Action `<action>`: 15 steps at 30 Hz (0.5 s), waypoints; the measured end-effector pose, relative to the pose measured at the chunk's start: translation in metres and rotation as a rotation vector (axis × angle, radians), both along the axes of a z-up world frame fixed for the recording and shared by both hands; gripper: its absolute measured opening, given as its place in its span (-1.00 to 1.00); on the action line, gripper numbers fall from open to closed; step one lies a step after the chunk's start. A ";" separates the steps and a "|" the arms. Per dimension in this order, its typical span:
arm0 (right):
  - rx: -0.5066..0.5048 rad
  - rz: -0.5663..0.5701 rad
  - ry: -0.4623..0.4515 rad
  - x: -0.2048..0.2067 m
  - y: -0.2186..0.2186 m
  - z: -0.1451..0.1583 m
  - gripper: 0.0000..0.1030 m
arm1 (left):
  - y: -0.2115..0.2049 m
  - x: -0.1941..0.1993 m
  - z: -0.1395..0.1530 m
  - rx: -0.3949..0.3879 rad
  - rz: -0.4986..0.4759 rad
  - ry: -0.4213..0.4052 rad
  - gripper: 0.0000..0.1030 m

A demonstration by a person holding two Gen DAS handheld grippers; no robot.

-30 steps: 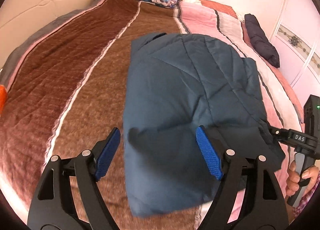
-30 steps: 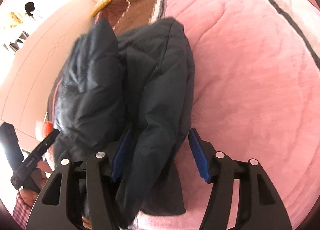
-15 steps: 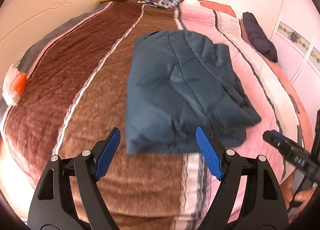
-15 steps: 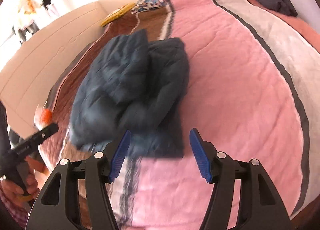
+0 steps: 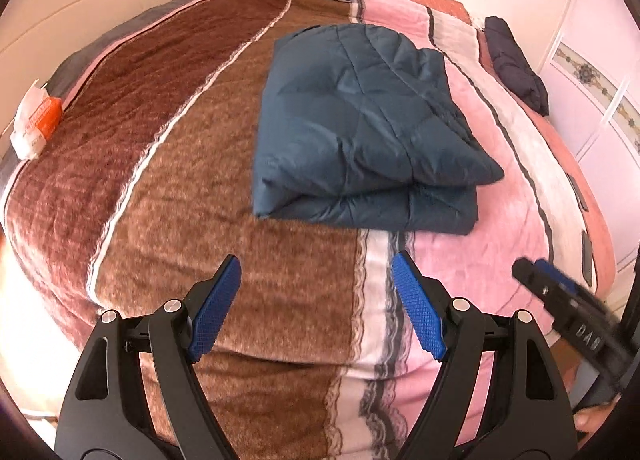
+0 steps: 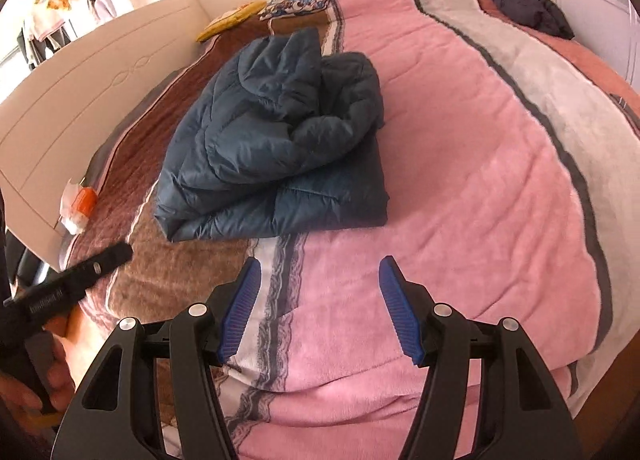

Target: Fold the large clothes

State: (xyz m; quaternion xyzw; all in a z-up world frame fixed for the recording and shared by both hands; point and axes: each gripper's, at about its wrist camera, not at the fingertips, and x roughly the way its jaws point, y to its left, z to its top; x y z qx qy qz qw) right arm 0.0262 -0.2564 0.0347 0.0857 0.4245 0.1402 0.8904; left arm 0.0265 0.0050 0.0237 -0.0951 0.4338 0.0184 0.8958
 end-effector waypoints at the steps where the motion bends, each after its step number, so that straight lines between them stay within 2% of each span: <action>1: -0.008 -0.004 -0.006 -0.002 0.002 0.002 0.19 | 0.000 -0.002 -0.001 -0.001 -0.006 -0.001 0.50; 5: -0.047 0.008 -0.016 -0.008 0.014 0.006 0.29 | 0.004 -0.004 -0.003 0.007 -0.002 -0.007 0.50; 11: -0.141 0.051 -0.007 -0.010 0.035 0.002 0.29 | 0.001 -0.002 -0.011 0.017 -0.024 0.011 0.50; 15: -0.178 0.056 0.013 -0.008 0.040 -0.004 0.40 | -0.002 0.001 -0.013 0.026 -0.041 0.007 0.50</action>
